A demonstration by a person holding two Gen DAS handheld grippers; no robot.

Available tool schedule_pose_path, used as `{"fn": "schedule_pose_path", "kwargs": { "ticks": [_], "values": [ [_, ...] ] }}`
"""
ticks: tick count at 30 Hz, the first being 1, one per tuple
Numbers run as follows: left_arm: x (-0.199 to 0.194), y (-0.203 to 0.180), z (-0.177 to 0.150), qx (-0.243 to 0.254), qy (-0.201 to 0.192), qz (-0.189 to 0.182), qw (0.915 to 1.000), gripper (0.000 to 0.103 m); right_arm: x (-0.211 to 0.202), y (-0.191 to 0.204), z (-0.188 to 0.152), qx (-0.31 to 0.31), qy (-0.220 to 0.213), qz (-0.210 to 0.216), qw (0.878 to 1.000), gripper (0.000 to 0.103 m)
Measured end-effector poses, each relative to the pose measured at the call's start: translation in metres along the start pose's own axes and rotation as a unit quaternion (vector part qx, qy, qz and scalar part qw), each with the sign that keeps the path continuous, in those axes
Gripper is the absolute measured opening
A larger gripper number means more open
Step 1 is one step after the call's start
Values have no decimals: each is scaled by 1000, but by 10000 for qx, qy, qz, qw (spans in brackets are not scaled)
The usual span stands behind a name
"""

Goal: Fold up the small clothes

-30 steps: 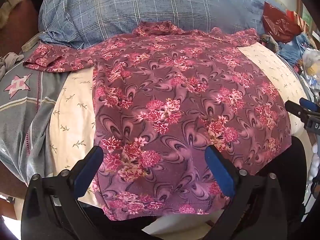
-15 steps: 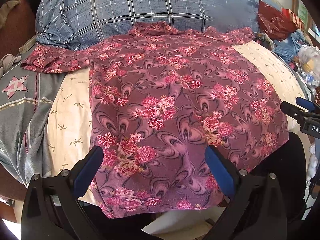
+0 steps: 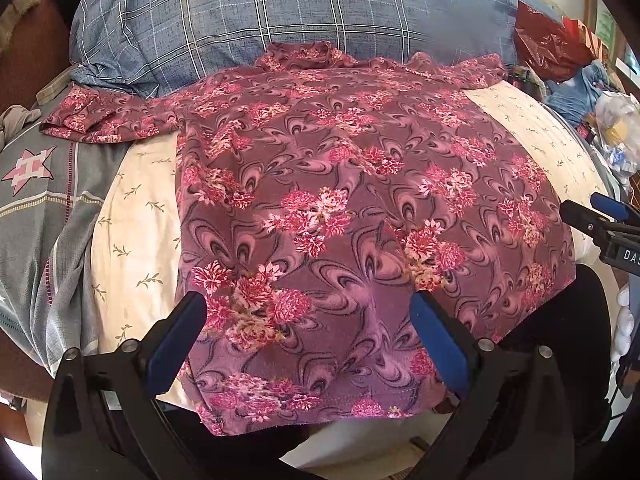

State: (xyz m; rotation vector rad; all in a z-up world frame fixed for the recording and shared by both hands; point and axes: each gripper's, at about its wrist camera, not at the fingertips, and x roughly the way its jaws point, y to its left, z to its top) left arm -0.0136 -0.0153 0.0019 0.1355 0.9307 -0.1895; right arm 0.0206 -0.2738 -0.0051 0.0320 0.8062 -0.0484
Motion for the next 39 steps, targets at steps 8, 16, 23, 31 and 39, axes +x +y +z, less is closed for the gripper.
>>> {"fn": "schedule_pose_path", "kwargs": {
  "ticks": [8, 16, 23, 31, 39],
  "values": [
    [5, -1, 1, 21, 70, 13, 10000, 102, 5, 4, 1, -56, -4, 49, 10000, 102],
    [6, 32, 13, -314, 167, 205, 9992, 102, 12, -21, 5, 263, -6, -122, 9996, 102],
    [26, 109, 20, -1506, 707, 376, 9854, 102, 33, -69, -8, 821, 493, -377, 9947, 102],
    [55, 61, -3, -824, 1028, 286, 9909, 71, 42, -67, -26, 741, 641, 114, 9951, 78],
    [26, 72, 9, -1135, 1075, -485, 9865, 5, 20, -67, -12, 562, 465, 1104, 9912, 4]
  ]
}}
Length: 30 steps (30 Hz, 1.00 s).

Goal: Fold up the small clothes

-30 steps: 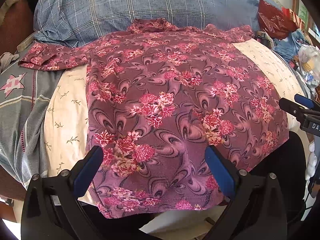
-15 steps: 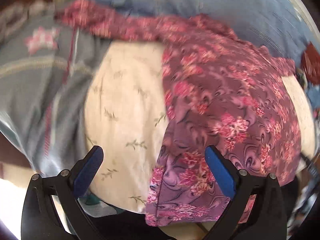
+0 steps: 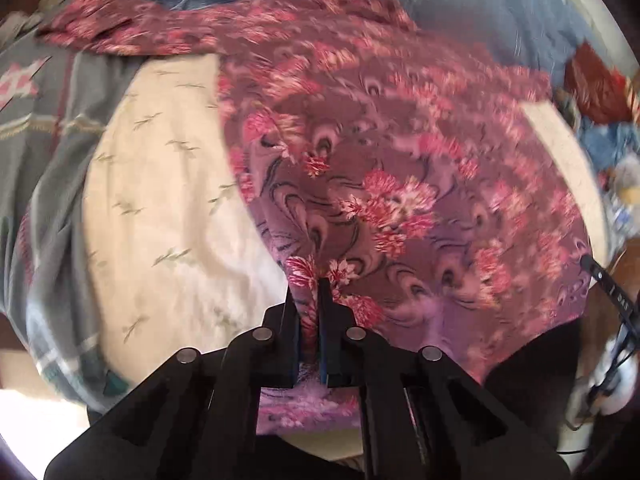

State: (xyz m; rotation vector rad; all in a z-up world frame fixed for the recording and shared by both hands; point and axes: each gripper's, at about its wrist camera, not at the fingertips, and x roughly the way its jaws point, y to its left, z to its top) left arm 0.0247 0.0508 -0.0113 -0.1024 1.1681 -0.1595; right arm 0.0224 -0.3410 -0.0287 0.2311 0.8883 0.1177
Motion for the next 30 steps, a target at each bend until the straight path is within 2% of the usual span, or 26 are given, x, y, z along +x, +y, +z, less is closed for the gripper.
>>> {"fn": "schedule_pose_path", "kwargs": {
  "ticks": [2, 4, 6, 7, 9, 11, 12, 14, 15, 16, 17, 18, 20, 22, 24, 25, 27, 29, 30],
  "values": [
    [-23, 12, -6, -161, -219, -99, 9996, 5, -34, -2, 3, 90, -364, 300, 9988, 3],
    [-27, 23, -7, -414, -148, -220, 9988, 5, -54, -4, 4, 127, -578, 293, 9978, 1],
    [-10, 35, -11, -643, 149, -68, 9978, 4, -50, -11, 2, 198, -433, 196, 9987, 2],
    [2, 39, -12, -682, 364, 92, 9970, 5, -39, -15, -1, 224, -260, 43, 9994, 2],
    [9, 37, -16, -684, 534, 43, 9962, 5, -7, -24, -3, 370, 262, -253, 9987, 2],
    [-5, 30, -12, -450, 349, 73, 9984, 5, 5, -30, -2, 526, 566, -360, 9964, 2],
    [-19, 26, -9, -324, 122, 18, 9994, 5, 4, -29, 3, 561, 563, -392, 9961, 4],
    [-39, 19, 4, -173, -256, -173, 9994, 7, -8, -24, 19, 579, 288, -506, 9966, 9],
    [-50, 10, 15, -43, -483, -286, 9984, 17, -15, -21, 30, 530, 70, -507, 9973, 10],
    [-55, 3, 23, 57, -679, -307, 9972, 40, -21, -18, 42, 459, -140, -419, 9980, 13],
    [-56, -3, 34, 115, -843, -264, 9960, 55, -23, -13, 54, 392, -334, -318, 9982, 17],
    [-53, -9, 47, 159, -1032, -186, 9944, 77, -23, -6, 66, 330, -489, -207, 9980, 19],
    [-35, -21, 58, 217, -1229, -10, 9922, 78, -11, 5, 86, 208, -700, -20, 9973, 21],
    [1, -27, 70, 220, -931, 57, 9954, 78, 16, 16, 104, 189, -668, 15, 9976, 21],
    [43, -32, 77, 92, -382, 83, 9992, 76, 53, 16, 104, 141, -292, -147, 9994, 22],
    [58, -31, 77, 54, -142, 153, 9998, 78, 76, 14, 100, 117, 60, -281, 9995, 22],
    [50, -38, 76, 285, -479, 222, 9982, 76, 75, 13, 100, 29, -194, -216, 9996, 21],
    [42, -42, 84, 426, -399, -161, 9982, 76, 67, 4, 123, 148, -81, -45, 9998, 21],
    [39, -41, 91, 398, -415, -328, 9978, 76, 59, -7, 135, 317, -273, -22, 9991, 21]
  ]
}}
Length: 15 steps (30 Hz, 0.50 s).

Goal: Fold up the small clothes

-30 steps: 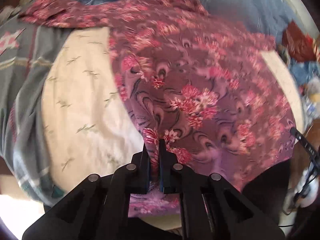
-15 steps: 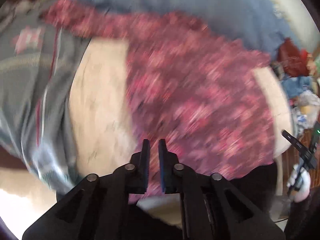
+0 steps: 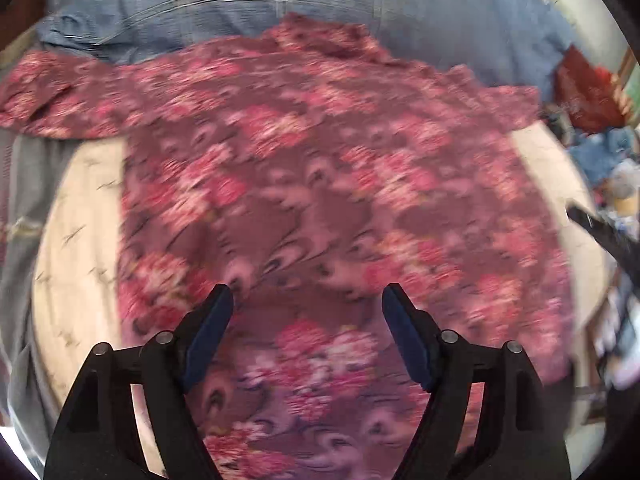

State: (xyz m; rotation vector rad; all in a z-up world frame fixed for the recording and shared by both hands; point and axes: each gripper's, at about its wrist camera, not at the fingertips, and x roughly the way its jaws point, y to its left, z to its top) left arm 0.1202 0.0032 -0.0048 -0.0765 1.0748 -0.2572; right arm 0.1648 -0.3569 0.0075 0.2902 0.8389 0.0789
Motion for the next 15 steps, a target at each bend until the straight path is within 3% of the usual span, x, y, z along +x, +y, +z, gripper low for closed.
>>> {"fn": "schedule_pose_path", "kwargs": {
  "ticks": [1, 4, 9, 12, 15],
  "values": [
    [-4, 1, 8, -35, -87, -114, 9999, 76, -8, -16, 20, 248, -249, -80, 9994, 25],
    [-5, 3, 31, -73, -229, -298, 9993, 77, -15, -82, 82, 1228, -763, -476, 9883, 54],
    [29, 2, 66, -184, -108, -420, 9989, 77, 11, -188, 157, 2566, -1163, -933, 9550, 55],
    [50, 9, 82, -345, 29, -559, 9978, 77, 42, -233, 182, 3246, -1321, -867, 9326, 55],
    [66, 14, 90, -526, 138, -686, 9962, 76, 86, -264, 205, 3677, -1305, -659, 9184, 55]
  ]
}}
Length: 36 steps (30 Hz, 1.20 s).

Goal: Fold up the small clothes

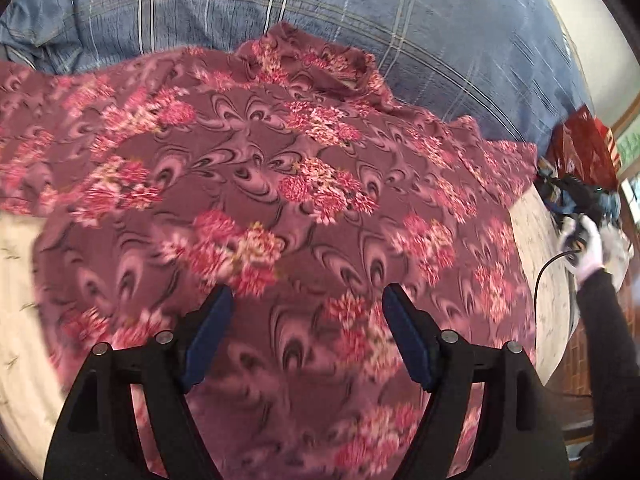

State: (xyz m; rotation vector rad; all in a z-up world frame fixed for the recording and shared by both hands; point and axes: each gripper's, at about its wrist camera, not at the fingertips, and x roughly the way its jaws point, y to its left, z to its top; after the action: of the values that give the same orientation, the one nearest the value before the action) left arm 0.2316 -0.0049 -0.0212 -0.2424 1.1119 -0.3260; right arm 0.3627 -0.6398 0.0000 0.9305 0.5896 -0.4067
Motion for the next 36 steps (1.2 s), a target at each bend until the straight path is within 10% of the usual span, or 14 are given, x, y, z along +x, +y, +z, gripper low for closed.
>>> {"fn": "schedule_pose_path", "kwargs": {
  "ticks": [9, 13, 23, 36],
  "values": [
    [13, -16, -2, 551, -239, 489, 9970, 81, 88, 25, 17, -73, 475, 312, 9984, 68],
    [13, -25, -5, 900, -235, 656, 9935, 81, 83, 28, 13, -15, 350, 508, 9981, 7],
    [-5, 0, 19, 504, -792, 111, 9955, 81, -31, 59, 4, -735, -565, 744, 9929, 6],
    [-1, 43, 41, -386, -538, -225, 9976, 81, -57, 213, -178, -2432, 607, 1673, 9535, 6]
  ]
}}
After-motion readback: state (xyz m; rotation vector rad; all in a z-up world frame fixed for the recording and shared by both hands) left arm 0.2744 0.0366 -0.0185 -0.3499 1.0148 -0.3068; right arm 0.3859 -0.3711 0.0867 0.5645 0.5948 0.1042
